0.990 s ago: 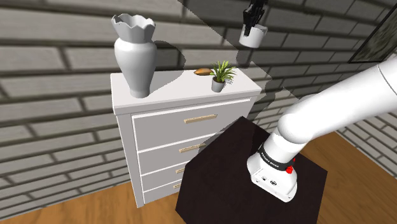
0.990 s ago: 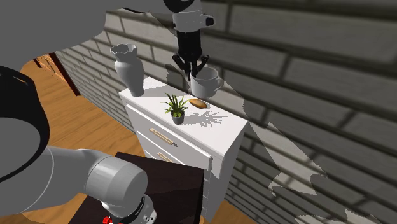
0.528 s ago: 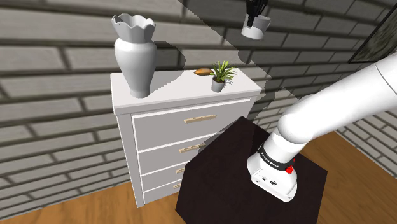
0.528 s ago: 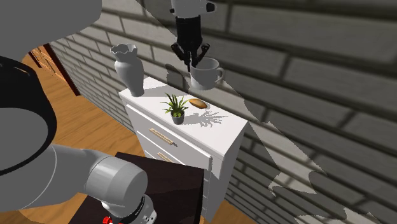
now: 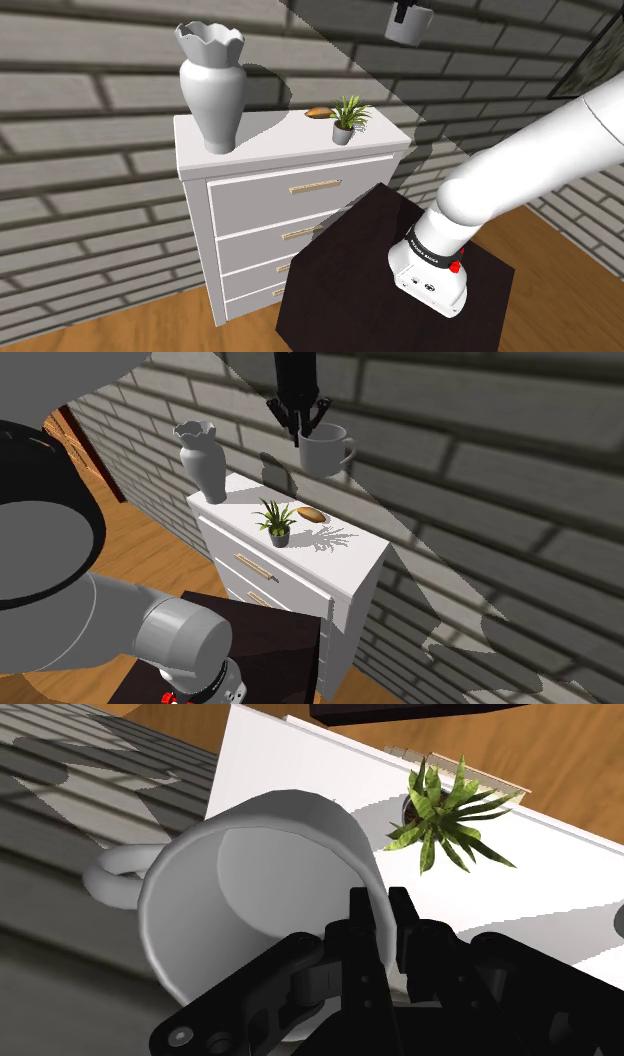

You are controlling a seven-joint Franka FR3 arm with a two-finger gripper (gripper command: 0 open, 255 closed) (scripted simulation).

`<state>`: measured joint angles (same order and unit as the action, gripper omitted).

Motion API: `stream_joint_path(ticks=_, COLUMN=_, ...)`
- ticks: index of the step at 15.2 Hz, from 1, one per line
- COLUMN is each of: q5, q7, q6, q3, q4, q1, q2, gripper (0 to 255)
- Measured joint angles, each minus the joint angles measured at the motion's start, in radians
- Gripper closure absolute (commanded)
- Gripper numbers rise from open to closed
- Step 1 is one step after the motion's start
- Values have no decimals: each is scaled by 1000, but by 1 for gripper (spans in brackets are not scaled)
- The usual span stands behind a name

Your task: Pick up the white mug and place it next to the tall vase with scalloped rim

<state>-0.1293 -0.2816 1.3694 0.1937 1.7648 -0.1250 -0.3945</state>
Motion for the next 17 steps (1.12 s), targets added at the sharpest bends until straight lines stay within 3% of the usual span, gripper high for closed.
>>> stream_joint_path(ticks=10, q5=9, q7=-18, q6=-138, q3=2, q4=-214, q1=3, q2=76, gripper=255)
stream_joint_path(ticks=17, q5=47, q7=131, q6=-158, q3=-97, q4=-264, q1=50, q2=120, gripper=255)
